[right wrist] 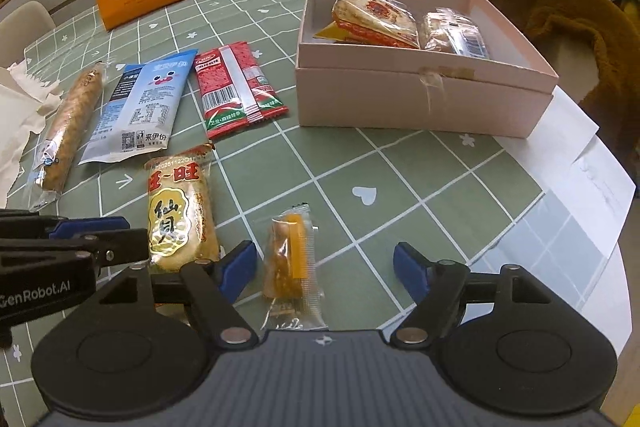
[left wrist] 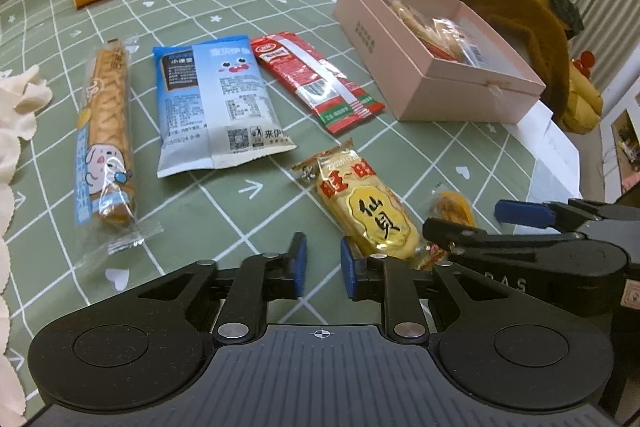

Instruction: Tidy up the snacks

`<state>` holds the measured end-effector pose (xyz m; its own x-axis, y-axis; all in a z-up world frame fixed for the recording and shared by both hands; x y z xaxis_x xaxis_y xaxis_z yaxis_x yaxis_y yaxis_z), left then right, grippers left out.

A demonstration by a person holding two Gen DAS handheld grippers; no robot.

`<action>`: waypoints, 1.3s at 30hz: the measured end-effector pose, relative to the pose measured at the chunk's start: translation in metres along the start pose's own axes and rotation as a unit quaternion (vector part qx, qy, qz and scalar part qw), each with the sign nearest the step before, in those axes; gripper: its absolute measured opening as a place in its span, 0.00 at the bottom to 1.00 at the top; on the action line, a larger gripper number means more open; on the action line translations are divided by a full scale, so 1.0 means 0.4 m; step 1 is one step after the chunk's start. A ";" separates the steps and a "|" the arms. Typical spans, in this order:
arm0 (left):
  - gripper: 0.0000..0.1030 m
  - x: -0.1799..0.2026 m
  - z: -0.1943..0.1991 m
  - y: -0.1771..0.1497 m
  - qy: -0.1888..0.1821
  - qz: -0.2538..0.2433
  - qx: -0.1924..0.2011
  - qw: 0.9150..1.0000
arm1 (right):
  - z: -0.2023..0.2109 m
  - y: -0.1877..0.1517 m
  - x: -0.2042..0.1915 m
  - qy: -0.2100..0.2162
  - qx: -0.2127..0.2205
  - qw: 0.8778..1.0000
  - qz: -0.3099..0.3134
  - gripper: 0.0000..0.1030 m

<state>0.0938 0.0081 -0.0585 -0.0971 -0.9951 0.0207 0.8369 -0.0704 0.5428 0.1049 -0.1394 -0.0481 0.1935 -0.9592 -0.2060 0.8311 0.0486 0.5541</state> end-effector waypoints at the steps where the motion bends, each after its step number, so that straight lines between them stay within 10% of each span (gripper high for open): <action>1: 0.15 -0.005 0.001 -0.003 -0.002 0.004 -0.002 1.000 | -0.001 0.001 -0.001 -0.001 0.000 1.000 0.001 0.75; 4: 0.13 -0.022 0.004 -0.012 -0.012 0.027 -0.009 1.000 | -0.010 0.011 -0.013 0.005 -0.006 1.000 0.010 0.73; 10: 0.13 -0.031 0.019 -0.034 -0.005 0.023 -0.009 1.000 | -0.011 0.017 -0.080 0.028 -0.019 0.997 0.062 0.22; 29: 0.13 -0.035 0.029 -0.051 -0.030 0.031 -0.003 0.999 | 0.037 -0.041 -0.057 0.039 -0.019 0.998 0.054 0.22; 39: 0.18 -0.054 0.055 0.048 -0.071 0.138 -0.003 0.988 | 0.044 -0.045 -0.052 0.050 -0.006 0.997 0.053 0.22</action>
<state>0.1000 0.0297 -0.0299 0.0613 -0.9568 0.2843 0.8454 0.2012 0.4949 0.0764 -0.1251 -0.0395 0.3306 -0.9159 -0.2275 0.8092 0.1511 0.5678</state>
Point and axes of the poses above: each gripper's, at about its wrist camera, not at the fingertips, and z roughly against the way its jaws point, x to its right, y to its top, the point moved 10 cm from there along -z, roughly the way its jaws point, and after that the axes turned 15 degrees about y, right-handed, at the moved point
